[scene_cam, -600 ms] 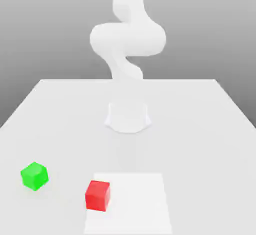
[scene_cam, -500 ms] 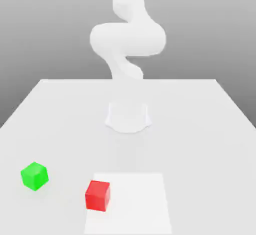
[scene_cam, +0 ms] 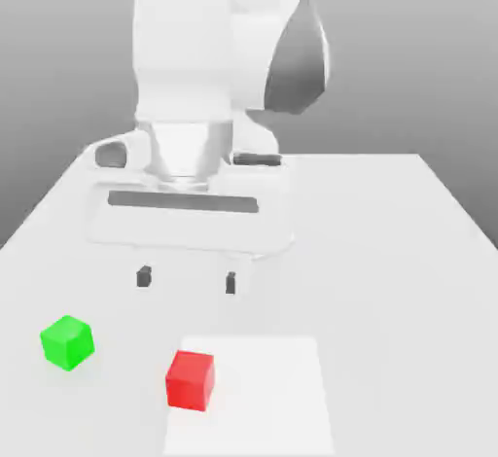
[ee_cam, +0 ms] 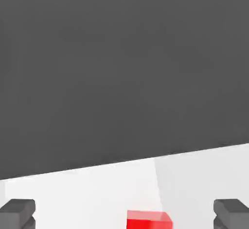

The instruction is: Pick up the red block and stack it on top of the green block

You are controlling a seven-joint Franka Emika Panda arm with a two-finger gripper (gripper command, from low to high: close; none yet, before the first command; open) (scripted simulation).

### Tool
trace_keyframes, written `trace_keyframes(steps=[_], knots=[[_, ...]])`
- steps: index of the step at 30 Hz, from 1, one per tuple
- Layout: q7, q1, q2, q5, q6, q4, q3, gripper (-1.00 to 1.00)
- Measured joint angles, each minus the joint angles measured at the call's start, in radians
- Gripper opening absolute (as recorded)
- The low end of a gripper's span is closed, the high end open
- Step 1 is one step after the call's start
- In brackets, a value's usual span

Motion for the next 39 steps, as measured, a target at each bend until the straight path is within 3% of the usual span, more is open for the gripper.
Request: trace_keyframes(steps=[8,9,16,22,39], knots=[[-0.035,-0.038,0.29,0.048,0.202,-0.031,0.025,0.0],[-0.041,-0.045,0.327,0.055,0.233,-0.026,0.034,-1.0],[-0.04,-0.048,0.336,0.054,0.241,-0.025,0.038,-1.0],[0.003,-0.04,0.154,0.01,0.087,-0.052,0.012,-1.0],[0.605,-0.311,0.038,-0.036,-0.023,-0.051,-0.142,-1.0]])
